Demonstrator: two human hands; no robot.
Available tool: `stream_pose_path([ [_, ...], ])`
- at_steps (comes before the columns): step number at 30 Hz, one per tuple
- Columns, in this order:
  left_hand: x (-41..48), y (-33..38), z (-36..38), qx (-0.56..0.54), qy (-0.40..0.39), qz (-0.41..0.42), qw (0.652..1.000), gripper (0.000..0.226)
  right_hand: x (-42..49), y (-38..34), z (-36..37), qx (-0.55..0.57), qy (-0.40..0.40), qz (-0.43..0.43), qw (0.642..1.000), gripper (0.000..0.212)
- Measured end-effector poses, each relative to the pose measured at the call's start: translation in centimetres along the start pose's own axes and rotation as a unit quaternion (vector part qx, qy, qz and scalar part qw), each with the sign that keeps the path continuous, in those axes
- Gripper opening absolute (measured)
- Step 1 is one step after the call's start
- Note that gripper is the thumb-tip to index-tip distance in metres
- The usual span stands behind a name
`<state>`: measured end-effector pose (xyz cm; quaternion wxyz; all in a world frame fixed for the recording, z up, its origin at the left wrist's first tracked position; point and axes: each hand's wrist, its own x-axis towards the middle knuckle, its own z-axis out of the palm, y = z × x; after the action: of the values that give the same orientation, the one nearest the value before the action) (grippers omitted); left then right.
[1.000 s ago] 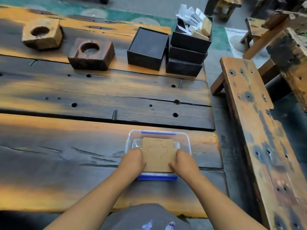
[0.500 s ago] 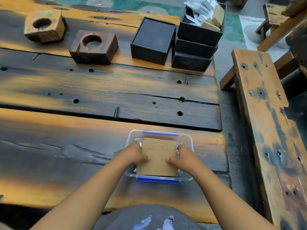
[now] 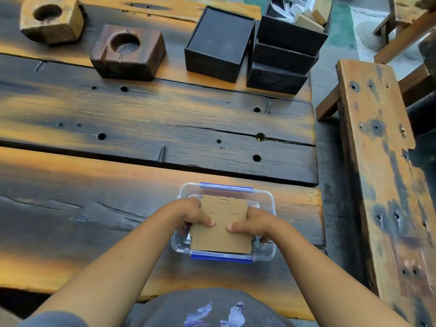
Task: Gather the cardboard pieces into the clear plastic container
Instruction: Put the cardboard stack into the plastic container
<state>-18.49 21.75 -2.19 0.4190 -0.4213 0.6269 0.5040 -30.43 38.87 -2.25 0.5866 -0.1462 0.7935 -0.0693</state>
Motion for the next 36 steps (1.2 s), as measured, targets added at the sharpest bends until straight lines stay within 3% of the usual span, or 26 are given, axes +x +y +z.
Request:
stream_pose_path([
  [6, 0.2, 0.2, -0.1, 0.047, -0.036, -0.003, 0.998, 0.072, 0.2, 0.4, -0.4, -0.013, -0.023, 0.002, 1.0, 0.083],
  [11, 0.6, -0.3, 0.1, 0.058, -0.025, 0.03, 0.998, 0.074, 0.2, 1.2, -0.8, 0.055, -0.023, -0.029, 0.998, 0.069],
  [18, 0.5, -0.8, 0.3, 0.044, -0.022, 0.059, 0.997, 0.072, 0.2, 1.5, -0.9, 0.05, -0.021, -0.062, 0.997, 0.067],
  [21, 0.6, -0.4, 0.5, 0.084, -0.006, 0.043, 0.995, 0.075, 0.4, 1.1, -0.7, 0.029, -0.017, -0.052, 0.998, 0.071],
  [25, 0.5, 0.0, 0.2, 0.068, -0.039, 0.022, 0.997, 0.078, 0.7, 1.0, -0.6, 0.019, -0.027, -0.049, 0.998, 0.073],
  [31, 0.4, -1.0, -1.0, 0.044, -0.078, 0.072, 0.993, 0.066, 0.7, 1.6, -0.9, -0.014, -0.018, -0.065, 0.998, 0.081],
  [36, 0.6, -1.1, -0.5, 0.111, -0.047, 0.084, 0.989, 0.07, 0.7, 1.5, -0.5, -0.073, 0.006, -0.058, 0.996, 0.099],
])
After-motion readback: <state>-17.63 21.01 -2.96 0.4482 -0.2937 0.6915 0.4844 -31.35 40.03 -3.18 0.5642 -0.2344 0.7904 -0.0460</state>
